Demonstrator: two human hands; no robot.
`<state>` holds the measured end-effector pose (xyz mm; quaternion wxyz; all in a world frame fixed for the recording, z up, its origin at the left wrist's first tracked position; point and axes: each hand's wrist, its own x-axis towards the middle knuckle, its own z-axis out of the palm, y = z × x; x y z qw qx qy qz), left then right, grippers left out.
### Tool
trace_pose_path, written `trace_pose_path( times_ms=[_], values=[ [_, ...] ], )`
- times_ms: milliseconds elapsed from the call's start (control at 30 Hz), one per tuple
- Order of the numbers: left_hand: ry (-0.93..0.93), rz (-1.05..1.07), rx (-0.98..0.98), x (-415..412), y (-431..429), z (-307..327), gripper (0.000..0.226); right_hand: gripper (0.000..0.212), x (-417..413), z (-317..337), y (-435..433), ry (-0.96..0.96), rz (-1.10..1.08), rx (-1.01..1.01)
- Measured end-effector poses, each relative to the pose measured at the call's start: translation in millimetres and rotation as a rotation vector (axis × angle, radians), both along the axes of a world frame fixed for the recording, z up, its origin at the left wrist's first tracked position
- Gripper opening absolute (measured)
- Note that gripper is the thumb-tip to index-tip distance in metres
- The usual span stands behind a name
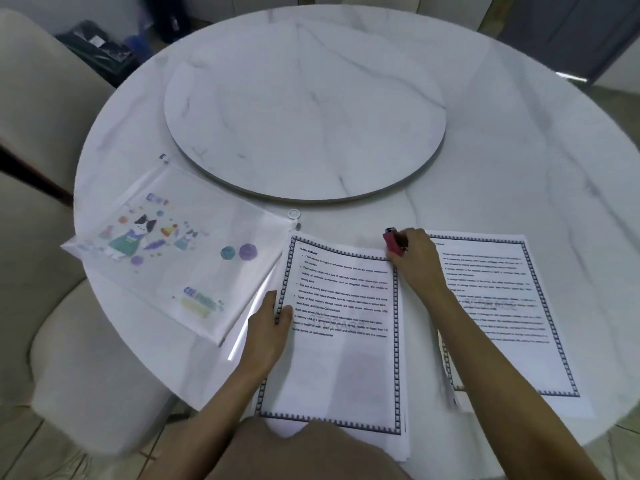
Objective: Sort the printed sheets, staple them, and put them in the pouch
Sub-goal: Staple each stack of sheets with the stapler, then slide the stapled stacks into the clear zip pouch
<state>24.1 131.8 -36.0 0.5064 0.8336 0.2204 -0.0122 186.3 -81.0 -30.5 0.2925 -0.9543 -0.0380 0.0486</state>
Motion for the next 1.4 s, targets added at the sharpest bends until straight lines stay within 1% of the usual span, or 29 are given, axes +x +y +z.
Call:
trace_pose_path(
  times_ms=[133,267,433,500,633,733,800,867,1000,1100,1167,1333,1400],
  values=[
    [0.024,0.042,0.018,-1,-4,0,0.005,0.036,32,1,7,-0.022,0.089,-0.129],
    [0.046,0.094,0.016,-2,-6,1,0.015,0.037,48,-2,12,-0.012,0.153,-0.225],
    [0.042,0.165,0.033,-5,-12,1,0.011,0.037,52,-7,8,-0.004,0.184,-0.196],
    [0.035,0.191,0.038,-4,-16,3,0.016,0.037,49,-7,3,-0.012,0.171,-0.159],
    [0.026,0.250,0.059,-2,-22,4,0.020,0.039,37,-2,-21,-0.054,0.114,-0.030],
    [0.024,0.287,0.058,-2,-30,3,0.020,0.042,21,1,-56,-0.088,0.033,0.016],
    [0.020,0.309,0.058,-2,-37,3,0.020,0.045,10,2,-82,-0.070,-0.052,-0.014],
    [0.015,0.324,0.075,-2,-44,3,0.020,0.052,-1,1,-112,-0.006,-0.153,-0.072],
    [-0.017,0.346,0.050,-3,-59,5,0.020,0.064,-25,0,-171,0.099,-0.428,-0.165],
    [-0.030,0.328,0.046,-3,-71,6,0.019,0.075,-40,0,-196,0.195,-0.546,-0.167],
    [-0.030,0.319,0.038,-2,-78,6,0.017,0.078,-43,-1,-204,0.232,-0.559,-0.159],
    [-0.039,0.261,0.050,-2,-95,6,0.010,0.080,-31,0,-214,0.292,-0.479,-0.212],
    [-0.046,0.269,0.060,-1,-100,6,0.012,0.082,-25,2,-218,0.339,-0.487,-0.199]
  ],
)
